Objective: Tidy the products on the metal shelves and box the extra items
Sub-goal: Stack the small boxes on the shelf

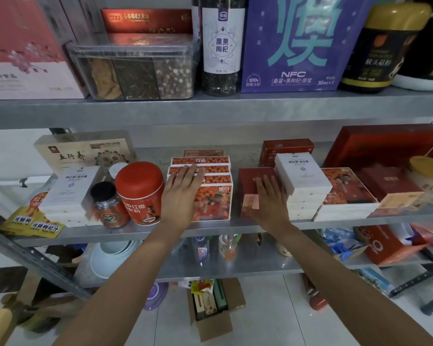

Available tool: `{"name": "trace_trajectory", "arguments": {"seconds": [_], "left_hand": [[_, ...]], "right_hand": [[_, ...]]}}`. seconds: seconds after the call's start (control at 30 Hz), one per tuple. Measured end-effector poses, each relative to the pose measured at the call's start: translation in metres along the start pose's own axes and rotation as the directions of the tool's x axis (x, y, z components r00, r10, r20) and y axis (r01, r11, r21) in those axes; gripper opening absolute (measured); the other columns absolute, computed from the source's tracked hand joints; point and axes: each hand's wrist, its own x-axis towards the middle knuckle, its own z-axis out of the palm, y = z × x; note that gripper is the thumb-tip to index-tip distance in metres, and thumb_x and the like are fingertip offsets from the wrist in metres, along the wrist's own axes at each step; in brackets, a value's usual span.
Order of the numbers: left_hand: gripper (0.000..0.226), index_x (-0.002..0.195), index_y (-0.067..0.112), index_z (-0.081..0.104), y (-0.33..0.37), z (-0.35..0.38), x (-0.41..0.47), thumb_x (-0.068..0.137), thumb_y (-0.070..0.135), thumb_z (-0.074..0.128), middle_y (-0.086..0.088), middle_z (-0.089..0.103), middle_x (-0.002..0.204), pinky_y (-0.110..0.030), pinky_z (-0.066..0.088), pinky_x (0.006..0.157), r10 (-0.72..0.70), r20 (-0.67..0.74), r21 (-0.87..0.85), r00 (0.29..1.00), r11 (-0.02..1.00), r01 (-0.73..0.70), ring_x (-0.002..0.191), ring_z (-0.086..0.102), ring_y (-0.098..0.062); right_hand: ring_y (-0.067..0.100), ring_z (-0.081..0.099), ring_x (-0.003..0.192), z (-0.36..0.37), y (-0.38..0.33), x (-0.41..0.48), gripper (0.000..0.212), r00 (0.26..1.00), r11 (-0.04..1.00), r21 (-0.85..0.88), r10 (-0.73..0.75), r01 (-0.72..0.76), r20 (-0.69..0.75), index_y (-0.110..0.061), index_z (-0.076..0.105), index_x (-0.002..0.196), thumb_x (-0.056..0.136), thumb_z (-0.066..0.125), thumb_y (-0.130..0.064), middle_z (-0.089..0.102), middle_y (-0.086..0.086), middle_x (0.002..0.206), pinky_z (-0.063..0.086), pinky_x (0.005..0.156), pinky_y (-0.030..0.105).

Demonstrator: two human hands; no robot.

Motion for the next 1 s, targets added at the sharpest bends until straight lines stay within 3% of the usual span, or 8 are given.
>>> {"name": "trace_trajectory", "arguments": {"seconds": [0.1, 0.27, 0.47, 0.77, 0.9, 1.0], "left_hand": [[0.088, 0.154, 0.021, 0.026, 0.001, -0.001, 0.000, 0.081, 0.027, 0.076, -0.006, 0.027, 0.160, -0.041, 0.010, 0.121, -0.007, 0.016, 0.006, 1.000, 1.000, 0.007, 0.149, 0.021, -0.026], [0.090, 0.154, 0.022, 0.025, -0.001, 0.000, 0.000, 0.081, 0.028, 0.077, -0.005, 0.025, 0.160, -0.041, 0.011, 0.121, -0.007, 0.019, 0.004, 1.000, 1.000, 0.007, 0.149, 0.019, -0.025], [0.089, 0.153, 0.021, 0.028, 0.000, -0.001, 0.002, 0.080, 0.027, 0.077, -0.007, 0.027, 0.160, -0.041, 0.011, 0.120, -0.003, 0.014, 0.001, 1.000, 1.000, 0.003, 0.148, 0.022, -0.026], [0.089, 0.155, 0.020, 0.022, 0.001, -0.001, 0.000, 0.083, 0.029, 0.074, -0.007, 0.021, 0.162, -0.042, 0.007, 0.121, -0.002, 0.036, -0.003, 0.999, 1.000, 0.002, 0.150, 0.015, -0.026], [0.089, 0.157, 0.016, 0.009, 0.005, -0.009, -0.003, 0.090, 0.036, 0.064, -0.005, -0.005, 0.164, -0.039, -0.005, 0.122, 0.010, 0.007, -0.152, 1.000, 0.988, -0.009, 0.151, -0.010, -0.023], [0.082, 0.155, 0.014, 0.018, 0.020, -0.022, -0.012, 0.091, 0.034, 0.065, -0.005, -0.004, 0.163, -0.041, 0.004, 0.123, 0.080, -0.137, -0.335, 0.987, 0.934, -0.122, 0.151, -0.006, -0.023]], "right_hand": [[0.028, 0.013, 0.149, 0.013, 0.000, 0.002, 0.087, 0.998, 0.999, 0.001, 0.040, -0.040, -0.043, -0.017, 0.029, 0.151, 0.082, 0.067, -0.055, 0.025, 0.007, 0.159, -0.001, 0.121, 0.045], [0.034, 0.036, 0.134, 0.015, -0.009, 0.004, 0.068, 0.978, 0.984, 0.162, 0.098, -0.067, -0.187, -0.016, 0.055, 0.129, 0.076, 0.075, -0.053, 0.047, 0.012, 0.138, 0.020, 0.114, 0.051], [0.036, 0.023, 0.137, 0.023, -0.029, 0.005, 0.087, 0.936, 0.902, 0.344, 0.324, -0.261, -0.140, -0.018, 0.047, 0.129, 0.061, 0.082, -0.060, 0.026, 0.015, 0.150, 0.035, 0.106, 0.056], [0.035, 0.035, 0.129, 0.019, -0.026, -0.026, 0.068, 0.925, 0.894, 0.435, 0.247, -0.103, -0.289, -0.015, 0.060, 0.120, 0.064, 0.087, -0.042, 0.042, 0.011, 0.145, 0.041, 0.101, 0.045], [0.029, 0.041, 0.123, 0.002, -0.017, -0.042, 0.057, 0.885, 0.764, 0.624, 0.394, -0.165, -0.248, -0.020, 0.062, 0.114, 0.065, 0.087, -0.034, 0.047, 0.004, 0.136, 0.042, 0.099, 0.035], [0.024, 0.051, 0.117, -0.024, -0.007, -0.051, 0.046, 0.850, 0.562, 0.800, 0.509, -0.209, -0.136, -0.025, 0.062, 0.105, 0.067, 0.086, -0.027, 0.047, 0.001, 0.125, 0.047, 0.101, 0.039]]}}
